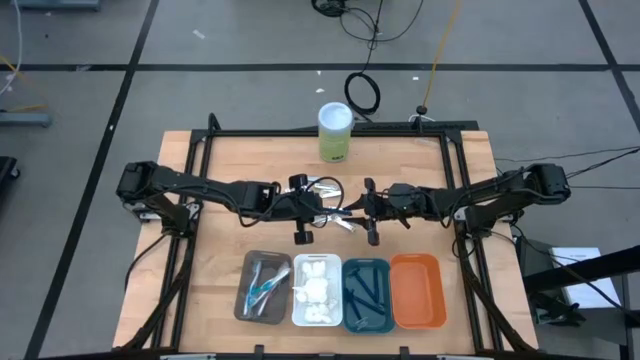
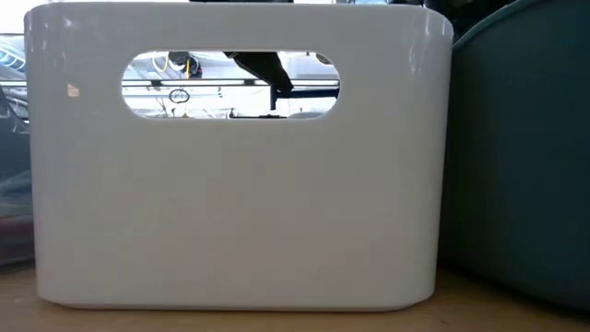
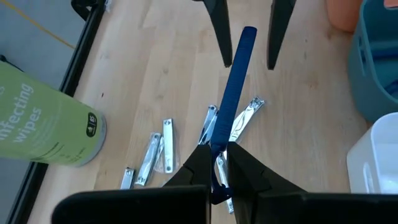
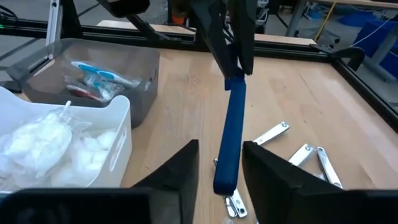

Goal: Pick & Place Travel size toiletries
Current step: Put the blue razor into the blue bin

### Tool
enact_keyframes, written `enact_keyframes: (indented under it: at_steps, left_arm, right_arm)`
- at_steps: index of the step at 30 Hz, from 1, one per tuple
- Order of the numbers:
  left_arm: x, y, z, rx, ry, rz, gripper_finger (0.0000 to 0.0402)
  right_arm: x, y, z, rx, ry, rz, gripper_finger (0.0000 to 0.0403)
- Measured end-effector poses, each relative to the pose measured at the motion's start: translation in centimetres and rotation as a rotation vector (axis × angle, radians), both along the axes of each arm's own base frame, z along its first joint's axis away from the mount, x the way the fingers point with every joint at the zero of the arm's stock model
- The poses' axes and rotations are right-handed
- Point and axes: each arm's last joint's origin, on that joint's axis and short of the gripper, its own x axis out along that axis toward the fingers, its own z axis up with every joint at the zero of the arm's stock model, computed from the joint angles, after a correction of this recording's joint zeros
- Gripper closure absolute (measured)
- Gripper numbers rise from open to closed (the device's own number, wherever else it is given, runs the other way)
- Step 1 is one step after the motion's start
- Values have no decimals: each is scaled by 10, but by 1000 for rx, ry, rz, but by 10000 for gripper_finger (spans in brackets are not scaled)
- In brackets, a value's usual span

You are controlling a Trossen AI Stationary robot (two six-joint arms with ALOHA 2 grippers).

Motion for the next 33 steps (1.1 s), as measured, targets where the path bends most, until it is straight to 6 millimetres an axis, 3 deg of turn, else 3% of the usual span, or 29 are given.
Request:
enact_keyframes:
  at_steps: [11, 18, 21, 29, 33]
  left_arm:
    - [0, -1, 0, -8, -4, -8, 387]
    - [3, -10, 4, 59, -37, -84, 384]
    - [5, -16, 14, 56, -87, -75, 375]
    - [6, -44, 68, 18, -264, -133, 254]
    - [-7, -55, 88, 48, -288, -185, 197]
  right_arm:
    - [0, -1, 0, -33, 3, -10, 376]
    - [-1, -1, -2, -49, 16, -4, 377]
    - [-1, 0, -3, -46, 27, -4, 377]
    - [-3, -1, -5, -13, 67, -14, 377]
    - [-10, 9, 0, 50, 87, 122, 377]
